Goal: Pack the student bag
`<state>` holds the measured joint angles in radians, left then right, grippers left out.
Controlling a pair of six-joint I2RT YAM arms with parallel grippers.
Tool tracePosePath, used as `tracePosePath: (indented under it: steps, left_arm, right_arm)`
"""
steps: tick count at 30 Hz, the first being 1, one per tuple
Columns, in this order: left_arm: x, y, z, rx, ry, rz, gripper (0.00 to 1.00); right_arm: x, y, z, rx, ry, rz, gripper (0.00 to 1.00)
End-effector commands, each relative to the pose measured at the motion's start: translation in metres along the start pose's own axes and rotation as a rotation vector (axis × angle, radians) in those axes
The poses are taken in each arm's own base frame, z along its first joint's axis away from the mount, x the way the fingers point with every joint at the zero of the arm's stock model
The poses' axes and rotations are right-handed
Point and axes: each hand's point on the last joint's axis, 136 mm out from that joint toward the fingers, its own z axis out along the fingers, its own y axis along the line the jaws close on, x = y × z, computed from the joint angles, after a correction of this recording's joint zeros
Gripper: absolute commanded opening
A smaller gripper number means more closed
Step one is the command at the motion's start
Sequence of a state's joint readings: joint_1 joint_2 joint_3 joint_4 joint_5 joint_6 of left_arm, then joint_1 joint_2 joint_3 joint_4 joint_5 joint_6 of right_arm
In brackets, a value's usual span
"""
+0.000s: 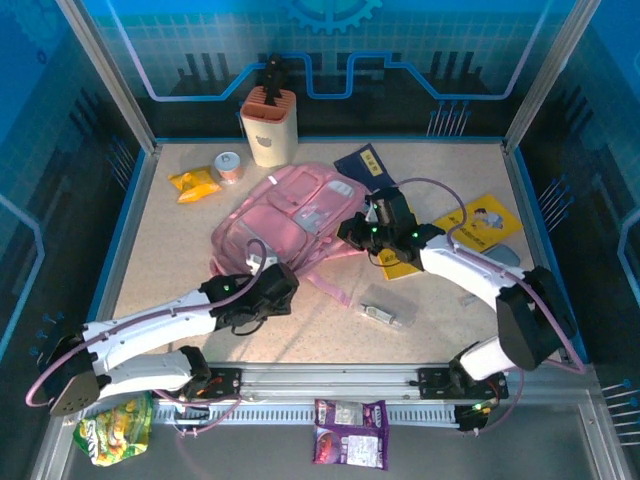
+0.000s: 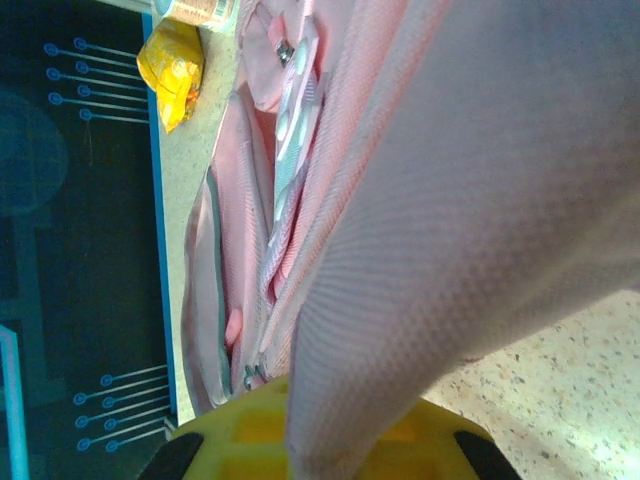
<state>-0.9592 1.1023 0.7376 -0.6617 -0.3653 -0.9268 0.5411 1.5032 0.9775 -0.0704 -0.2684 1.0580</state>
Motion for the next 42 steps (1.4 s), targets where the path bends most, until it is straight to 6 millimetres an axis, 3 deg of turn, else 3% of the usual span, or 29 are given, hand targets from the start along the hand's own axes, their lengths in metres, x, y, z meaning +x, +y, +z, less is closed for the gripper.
tracePosePath:
  steps: [1, 5, 8, 12, 16, 18, 25, 29, 35, 39, 42]
  left_arm:
    - [0.019, -0.013, -0.002, 0.018, 0.086, 0.025, 0.00]
    - [0.022, -0.031, 0.005, 0.019, 0.099, 0.049, 0.00]
    - [0.021, -0.028, 0.015, -0.037, 0.092, 0.050, 0.00]
    - [0.015, -0.029, 0.020, -0.064, 0.064, 0.037, 0.00]
    - [0.008, -0.032, 0.022, -0.043, 0.030, 0.007, 0.00]
    - [0.006, -0.038, 0.022, -0.013, 0.020, -0.001, 0.00]
    - [-0.001, -0.045, 0.017, 0.032, -0.011, -0.005, 0.00]
    - [-0.004, -0.049, 0.016, 0.046, -0.023, -0.003, 0.00]
    - [-0.007, -0.053, 0.012, 0.054, -0.026, 0.008, 0.00]
    - [-0.008, -0.054, 0.013, 0.054, -0.027, 0.013, 0.00]
    - [-0.006, -0.056, 0.013, 0.068, -0.017, 0.025, 0.00]
  right_arm:
    - [-0.022, 0.028, 0.004, -0.091, 0.043, -0.077, 0.00]
    - [-0.034, 0.018, 0.023, -0.061, 0.056, -0.077, 0.00]
    - [-0.041, 0.010, 0.041, -0.048, 0.090, -0.069, 0.06]
    - [-0.036, 0.000, 0.053, -0.043, 0.147, -0.070, 0.24]
    - [-0.020, -0.012, 0.042, -0.033, 0.170, -0.070, 0.52]
    - [-0.008, -0.015, 0.033, -0.055, 0.191, -0.053, 0.62]
    - [0.041, -0.027, 0.010, -0.077, 0.243, -0.004, 0.78]
    - [0.074, -0.030, 0.020, -0.065, 0.268, 0.021, 0.80]
    - [0.095, -0.033, 0.046, -0.039, 0.294, 0.045, 0.74]
    - [0.095, -0.033, 0.062, -0.032, 0.279, 0.040, 0.62]
    - [0.091, -0.035, 0.070, -0.037, 0.270, 0.032, 0.40]
